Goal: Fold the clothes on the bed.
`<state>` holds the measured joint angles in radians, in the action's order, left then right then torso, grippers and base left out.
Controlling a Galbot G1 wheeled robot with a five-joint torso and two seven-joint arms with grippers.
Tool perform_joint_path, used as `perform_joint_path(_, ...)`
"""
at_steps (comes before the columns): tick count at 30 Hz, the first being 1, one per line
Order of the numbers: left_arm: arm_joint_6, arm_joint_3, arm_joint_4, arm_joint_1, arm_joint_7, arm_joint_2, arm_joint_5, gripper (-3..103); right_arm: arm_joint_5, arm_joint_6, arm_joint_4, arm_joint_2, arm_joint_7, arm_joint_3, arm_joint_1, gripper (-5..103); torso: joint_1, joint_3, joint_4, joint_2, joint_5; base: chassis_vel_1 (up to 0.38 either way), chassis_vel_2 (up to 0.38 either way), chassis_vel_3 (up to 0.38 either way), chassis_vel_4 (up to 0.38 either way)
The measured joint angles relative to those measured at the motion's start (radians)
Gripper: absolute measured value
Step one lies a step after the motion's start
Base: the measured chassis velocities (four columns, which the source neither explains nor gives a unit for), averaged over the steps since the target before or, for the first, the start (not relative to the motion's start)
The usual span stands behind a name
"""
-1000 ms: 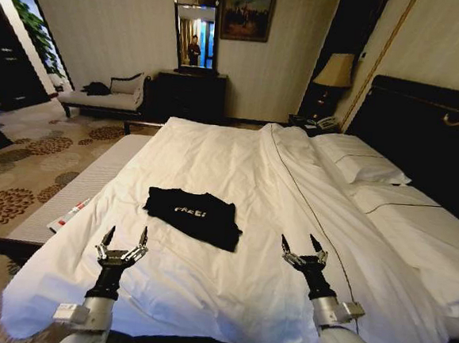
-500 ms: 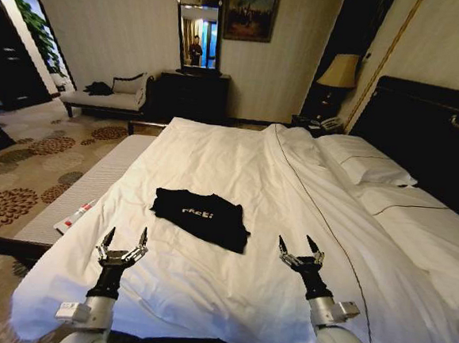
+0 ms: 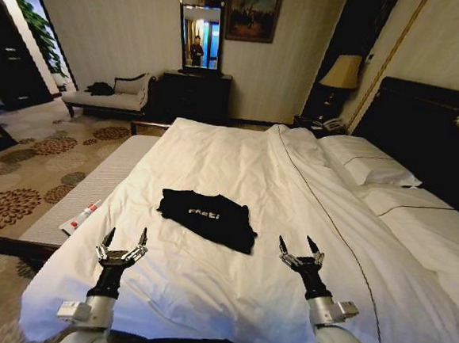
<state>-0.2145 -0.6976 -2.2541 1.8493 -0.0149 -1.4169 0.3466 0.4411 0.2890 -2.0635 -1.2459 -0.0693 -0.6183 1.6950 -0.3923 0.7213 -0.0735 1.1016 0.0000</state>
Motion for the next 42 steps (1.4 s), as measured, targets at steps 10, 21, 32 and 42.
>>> perform_joint_path(10,0.012,-0.035,0.029,-0.01,0.008,0.001,0.01,100,0.294,-0.083,0.127,0.229,0.117,0.123,-0.226,100,0.0,0.0,0.0002,0.0,0.0003,0.0,0.0,0.0,0.0)
perform_joint_path(21,0.045,-0.056,0.008,-0.016,0.008,-0.002,0.016,100,0.643,-0.463,0.317,0.323,0.459,0.478,-0.715,100,0.0,0.0,0.0003,0.0,-0.0002,0.0,0.0,0.0,0.0)
perform_joint_path(32,0.058,-0.059,-0.048,-0.007,0.008,-0.024,0.009,100,0.862,-0.618,0.598,0.236,0.552,0.655,-1.048,100,0.0,0.0,0.0002,0.0,0.0,0.0,0.0,0.0,0.0)
perform_joint_path(42,0.056,-0.061,-0.057,-0.001,0.008,-0.035,-0.003,100,0.939,-0.728,0.731,0.154,0.551,0.662,-1.136,100,0.0,0.0,0.0,0.0,0.0,0.0,0.0,0.0,0.0)
